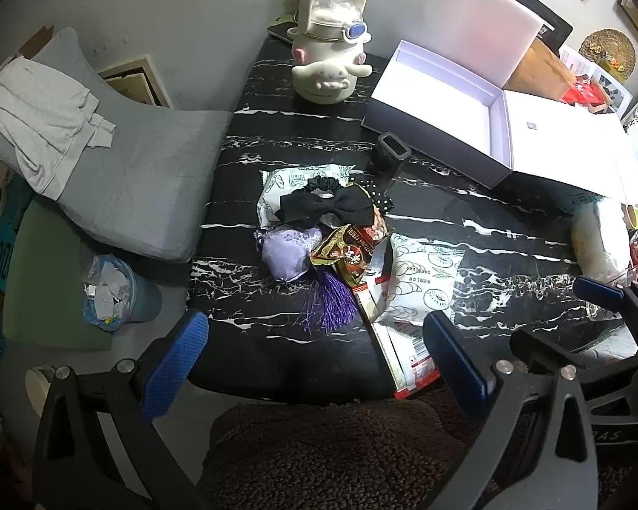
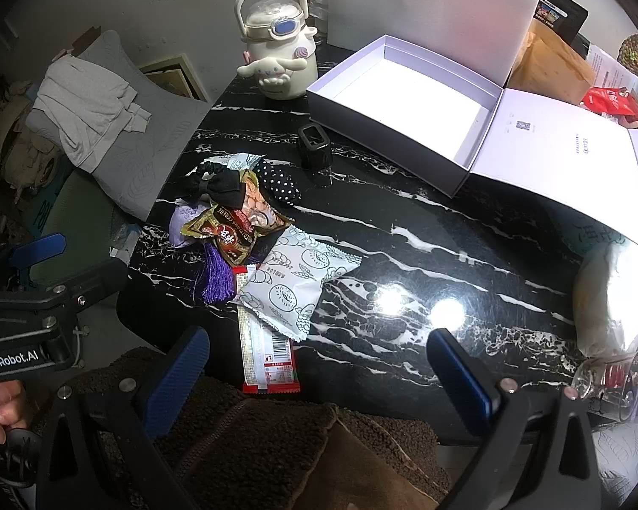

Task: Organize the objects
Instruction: 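Move both tools toward the snack pile on the table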

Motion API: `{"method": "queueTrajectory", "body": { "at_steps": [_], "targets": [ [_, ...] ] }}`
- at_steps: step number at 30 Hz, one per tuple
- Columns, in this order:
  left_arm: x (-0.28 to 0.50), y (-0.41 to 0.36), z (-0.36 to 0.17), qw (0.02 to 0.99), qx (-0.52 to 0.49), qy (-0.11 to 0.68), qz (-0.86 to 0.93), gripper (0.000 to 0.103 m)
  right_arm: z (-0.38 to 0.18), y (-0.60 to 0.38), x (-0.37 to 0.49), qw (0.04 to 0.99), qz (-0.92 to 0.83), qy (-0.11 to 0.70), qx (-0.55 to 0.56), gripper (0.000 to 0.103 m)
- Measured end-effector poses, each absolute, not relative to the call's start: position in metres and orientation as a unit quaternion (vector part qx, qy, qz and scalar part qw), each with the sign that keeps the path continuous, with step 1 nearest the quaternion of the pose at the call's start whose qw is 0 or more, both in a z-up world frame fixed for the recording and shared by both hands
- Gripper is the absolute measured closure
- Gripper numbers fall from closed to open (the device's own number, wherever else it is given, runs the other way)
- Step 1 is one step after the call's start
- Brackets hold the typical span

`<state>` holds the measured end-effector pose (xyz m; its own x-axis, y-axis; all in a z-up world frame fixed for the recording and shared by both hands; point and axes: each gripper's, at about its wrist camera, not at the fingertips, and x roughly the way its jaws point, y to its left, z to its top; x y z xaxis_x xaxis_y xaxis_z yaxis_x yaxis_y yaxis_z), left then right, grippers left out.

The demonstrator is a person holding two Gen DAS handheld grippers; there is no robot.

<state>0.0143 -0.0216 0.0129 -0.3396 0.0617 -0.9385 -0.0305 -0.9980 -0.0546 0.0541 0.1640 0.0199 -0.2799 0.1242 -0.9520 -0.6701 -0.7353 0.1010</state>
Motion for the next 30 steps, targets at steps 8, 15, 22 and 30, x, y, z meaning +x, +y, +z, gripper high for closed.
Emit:
{"method": "queueTrajectory", "body": {
  "at_steps": [8,15,22,30],
  "targets": [
    [0.0145,-0.0225,0.0123,0.032,-0.574,-0.011,0.818,0.002,0.0180,0.1632,0.0549,0.264,0.758,0.254,-0.540,0.000],
    [0.0145,-0.0221,0.0100,0.035,-0.577,-0.005,0.816,0.002,0.0176,0.1622,0.0550,0.264,0.758,0.253,-0.539,0.000],
    [0.0130,-0.0211,0.0091,0.035,-0.579,-0.002,0.815,0.002,0.0148,0.1619,0.0560,0.264,0.757,0.254,-0.540,0.001],
    [0.0124,-0.0206,0.0104,0.025,-0.585,-0.005,0.810,0.002,0.0156,0.1675,0.0539,0.255,0.756,0.254,-0.546,0.001]
  ]
}}
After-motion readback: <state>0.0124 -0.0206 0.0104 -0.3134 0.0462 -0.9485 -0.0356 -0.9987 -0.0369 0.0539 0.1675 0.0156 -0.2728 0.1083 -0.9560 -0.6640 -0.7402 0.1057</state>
